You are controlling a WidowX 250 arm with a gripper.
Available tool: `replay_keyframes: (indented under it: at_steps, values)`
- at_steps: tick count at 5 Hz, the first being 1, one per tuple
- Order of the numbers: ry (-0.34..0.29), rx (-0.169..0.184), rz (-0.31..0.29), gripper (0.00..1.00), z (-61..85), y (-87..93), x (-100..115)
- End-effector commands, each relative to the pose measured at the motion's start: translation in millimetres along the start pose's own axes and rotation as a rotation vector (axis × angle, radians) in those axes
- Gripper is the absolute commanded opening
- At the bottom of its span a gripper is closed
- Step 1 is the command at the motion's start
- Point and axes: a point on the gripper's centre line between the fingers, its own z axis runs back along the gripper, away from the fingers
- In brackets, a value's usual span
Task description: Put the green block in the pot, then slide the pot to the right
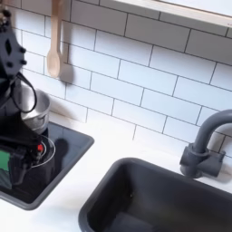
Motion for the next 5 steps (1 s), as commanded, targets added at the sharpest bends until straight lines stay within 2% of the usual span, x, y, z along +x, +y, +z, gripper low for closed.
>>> replay_keyframes:
  at_steps: [1,3,5]
  values:
    - [0.005,0.016,0.009,1.00,-15.6,11.4,28]
    - [0.000,0.039,0.036,1.00,-26.3,32.5,54]
    - [0.022,0.055,0.033,1.00,-41.8,45.9,66]
